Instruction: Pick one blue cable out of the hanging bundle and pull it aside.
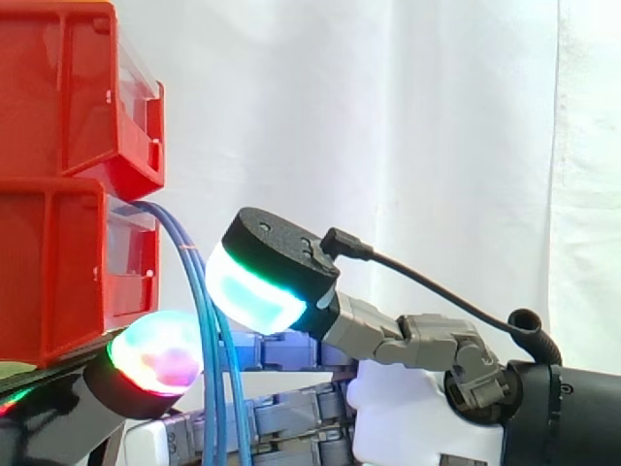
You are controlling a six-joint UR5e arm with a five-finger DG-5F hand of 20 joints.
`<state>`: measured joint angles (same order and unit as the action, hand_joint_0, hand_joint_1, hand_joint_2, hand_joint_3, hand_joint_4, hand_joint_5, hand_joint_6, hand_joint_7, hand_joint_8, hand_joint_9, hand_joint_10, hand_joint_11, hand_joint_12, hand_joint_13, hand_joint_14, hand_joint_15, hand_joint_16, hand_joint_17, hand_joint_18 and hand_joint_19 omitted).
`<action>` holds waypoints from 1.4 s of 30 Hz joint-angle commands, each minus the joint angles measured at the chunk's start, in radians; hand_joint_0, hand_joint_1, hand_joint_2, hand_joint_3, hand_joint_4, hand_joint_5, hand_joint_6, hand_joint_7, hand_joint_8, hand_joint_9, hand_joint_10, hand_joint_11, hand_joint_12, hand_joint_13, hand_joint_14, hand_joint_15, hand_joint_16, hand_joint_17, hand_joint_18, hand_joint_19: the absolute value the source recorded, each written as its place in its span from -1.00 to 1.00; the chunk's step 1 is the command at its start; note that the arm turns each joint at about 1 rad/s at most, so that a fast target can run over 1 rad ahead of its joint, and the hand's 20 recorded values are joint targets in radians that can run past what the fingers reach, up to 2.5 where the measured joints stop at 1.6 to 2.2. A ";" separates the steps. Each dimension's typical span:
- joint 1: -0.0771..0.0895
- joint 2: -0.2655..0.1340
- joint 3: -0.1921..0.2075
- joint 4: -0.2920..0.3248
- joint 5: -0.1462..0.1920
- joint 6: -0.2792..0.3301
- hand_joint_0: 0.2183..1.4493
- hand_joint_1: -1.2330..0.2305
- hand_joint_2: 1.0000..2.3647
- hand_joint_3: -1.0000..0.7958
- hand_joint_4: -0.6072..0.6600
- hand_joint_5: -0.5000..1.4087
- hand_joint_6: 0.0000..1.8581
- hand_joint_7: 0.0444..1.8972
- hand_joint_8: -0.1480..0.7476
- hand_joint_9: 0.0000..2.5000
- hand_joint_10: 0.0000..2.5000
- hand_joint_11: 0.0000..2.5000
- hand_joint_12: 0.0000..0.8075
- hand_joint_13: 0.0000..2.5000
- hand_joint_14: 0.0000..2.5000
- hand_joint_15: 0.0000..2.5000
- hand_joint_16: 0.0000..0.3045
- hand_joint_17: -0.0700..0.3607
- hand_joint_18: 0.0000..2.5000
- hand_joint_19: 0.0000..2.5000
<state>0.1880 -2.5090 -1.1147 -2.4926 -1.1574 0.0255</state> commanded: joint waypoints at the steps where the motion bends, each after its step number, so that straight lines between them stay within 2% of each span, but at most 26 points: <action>1: 0.001 0.007 0.001 -0.006 0.001 -0.004 -0.49 -0.22 -1.00 -0.42 0.17 -0.62 -0.22 -0.05 -0.04 -0.36 -0.99 -0.64 -0.10 -0.56 -0.99 -0.78 -0.68 -0.16 -0.60 -0.68; 7: 0.001 0.019 0.001 -0.049 -0.001 0.001 -0.45 -0.24 -0.98 -0.26 0.12 -0.64 -0.13 -0.12 -0.05 -0.35 -0.99 -0.63 -0.13 -0.56 -0.99 -0.78 -0.69 -0.18 -0.60 -0.68; 10: 0.001 0.030 0.001 -0.095 -0.002 0.005 -0.44 -0.25 -0.98 -0.19 0.10 -0.64 -0.11 -0.08 -0.05 -0.35 -0.99 -0.63 -0.12 -0.56 -0.99 -0.78 -0.69 -0.18 -0.60 -0.68; 15: -0.001 0.042 -0.001 -0.143 -0.005 0.008 -0.43 -0.32 -0.97 -0.15 0.10 -0.65 -0.08 -0.11 -0.06 -0.36 -0.99 -0.62 -0.13 -0.56 -0.99 -0.78 -0.69 -0.19 -0.60 -0.68; 21: -0.006 0.056 -0.001 -0.164 -0.007 0.008 -0.40 -0.39 -0.98 -0.20 0.09 -0.66 -0.07 -0.14 -0.06 -0.37 -0.99 -0.63 -0.14 -0.56 -0.99 -0.78 -0.70 -0.20 -0.59 -0.67; 24: -0.006 0.072 -0.001 -0.207 -0.011 0.008 -0.38 -0.42 -0.98 -0.22 0.07 -0.66 -0.06 -0.14 -0.07 -0.37 -0.99 -0.62 -0.14 -0.55 -0.99 -0.78 -0.70 -0.20 -0.58 -0.67; 29: -0.006 0.088 -0.001 -0.246 -0.010 0.005 -0.33 -0.46 -0.98 -0.27 0.02 -0.66 -0.06 -0.16 -0.08 -0.37 -0.99 -0.62 -0.15 -0.55 -0.99 -0.78 -0.70 -0.20 -0.56 -0.67; 34: -0.006 0.101 -0.001 -0.276 -0.011 0.007 -0.27 -0.49 -1.00 -0.41 0.03 -0.67 -0.05 -0.21 -0.10 -0.36 -0.99 -0.61 -0.15 -0.53 -0.99 -0.78 -0.70 -0.21 -0.54 -0.67; 42: -0.009 0.113 -0.001 -0.295 -0.010 0.004 -0.49 -0.42 -1.00 -0.44 0.12 -0.66 -0.06 -0.19 -0.04 -0.34 -0.99 -0.61 -0.11 -0.53 -0.99 -0.76 -0.69 -0.18 -0.54 -0.65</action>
<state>0.1803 -2.4037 -1.1152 -2.7829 -1.1687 0.0318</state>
